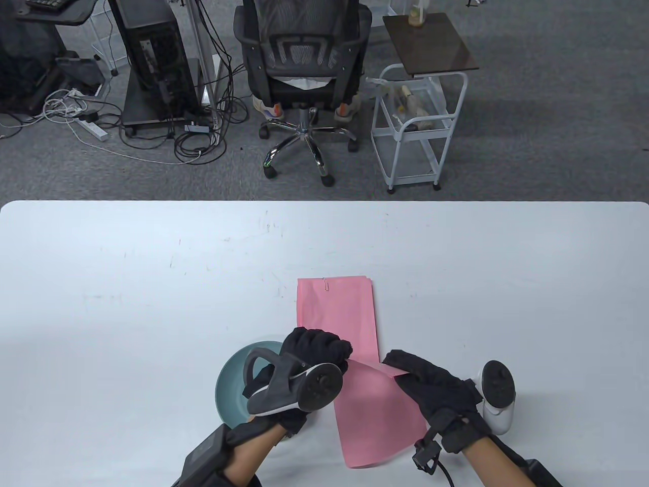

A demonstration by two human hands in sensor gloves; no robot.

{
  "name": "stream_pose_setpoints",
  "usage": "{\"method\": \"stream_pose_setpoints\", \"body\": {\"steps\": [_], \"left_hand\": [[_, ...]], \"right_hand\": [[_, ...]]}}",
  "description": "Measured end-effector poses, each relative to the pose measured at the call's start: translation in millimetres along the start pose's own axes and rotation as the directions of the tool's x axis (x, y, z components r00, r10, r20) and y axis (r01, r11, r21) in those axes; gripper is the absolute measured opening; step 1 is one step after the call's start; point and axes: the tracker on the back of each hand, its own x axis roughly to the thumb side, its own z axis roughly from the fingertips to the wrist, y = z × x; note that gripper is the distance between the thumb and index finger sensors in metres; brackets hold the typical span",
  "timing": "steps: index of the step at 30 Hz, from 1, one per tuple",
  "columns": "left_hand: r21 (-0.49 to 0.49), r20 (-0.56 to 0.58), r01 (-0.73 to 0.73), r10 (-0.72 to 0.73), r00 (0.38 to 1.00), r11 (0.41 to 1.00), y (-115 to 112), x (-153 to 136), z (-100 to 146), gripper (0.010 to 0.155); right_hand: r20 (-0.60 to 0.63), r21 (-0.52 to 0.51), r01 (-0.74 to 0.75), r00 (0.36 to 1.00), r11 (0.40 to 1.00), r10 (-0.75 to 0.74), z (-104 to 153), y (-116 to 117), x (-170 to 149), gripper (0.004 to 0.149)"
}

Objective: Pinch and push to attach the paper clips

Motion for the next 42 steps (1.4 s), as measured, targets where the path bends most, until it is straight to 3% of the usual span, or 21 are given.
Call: {"method": "stream_pose_setpoints", "body": {"steps": [3, 11, 18, 27, 31, 33, 37, 39, 42], "left_hand": [[0.020, -0.013, -0.068, 0.068, 0.998, 0.998, 0.3, -5.0, -0.1, 0.041], [0.055, -0.005, -0.023, 0.023, 1.000, 0.998, 6.8, -2.6, 1.4, 0.041], [0.108, 0.021, -0.035, 0.033, 0.999, 0.994, 19.4, 2.6, 5.7, 0.041], [0.097, 0.012, 0.012, -0.013, 1.000, 0.995, 47.5, 2.9, 17.0, 0.051], [0.167, -0.062, 0.032, -0.022, 0.998, 0.985, 63.4, -10.6, 32.7, 0.055], [0.195, -0.113, 0.041, -0.019, 0.993, 0.980, 59.5, -23.0, 44.8, 0.058], [0.187, -0.176, -0.005, 0.039, 0.984, 0.982, 25.7, -55.6, 79.6, 0.066], [0.230, -0.206, -0.047, 0.096, 0.974, 0.972, 10.9, -67.7, 94.8, 0.068], [0.275, -0.211, -0.062, 0.123, 0.970, 0.959, -4.7, -78.4, 103.0, 0.069]], "right_hand": [[0.000, 0.010, 0.001, 1.000, 1.000, -0.001, -0.3, 1.3, 0.1, 0.041], [-0.010, 0.018, -0.008, 1.000, 1.000, 0.008, -1.4, 3.3, -0.2, 0.041], [0.002, 0.033, -0.140, 0.990, 0.990, 0.140, -3.3, 8.0, 4.0, 0.042], [-0.065, -0.044, 0.020, 0.998, 0.999, -0.023, -2.7, 4.7, -4.4, 0.040], [-0.093, -0.063, 0.080, 0.992, 0.995, -0.086, -3.0, 1.3, -7.4, 0.040], [-0.097, -0.067, 0.114, 0.988, 0.991, -0.120, -3.9, 0.8, -7.8, 0.040], [-0.088, -0.052, 0.098, 0.991, 0.994, -0.103, -4.4, 0.3, -5.1, 0.040], [-0.083, -0.051, 0.084, 0.993, 0.995, -0.088, -4.8, 0.3, -3.3, 0.040], [-0.081, -0.063, 0.072, 0.994, 0.995, -0.077, -8.2, -0.6, -0.3, 0.040]]}}
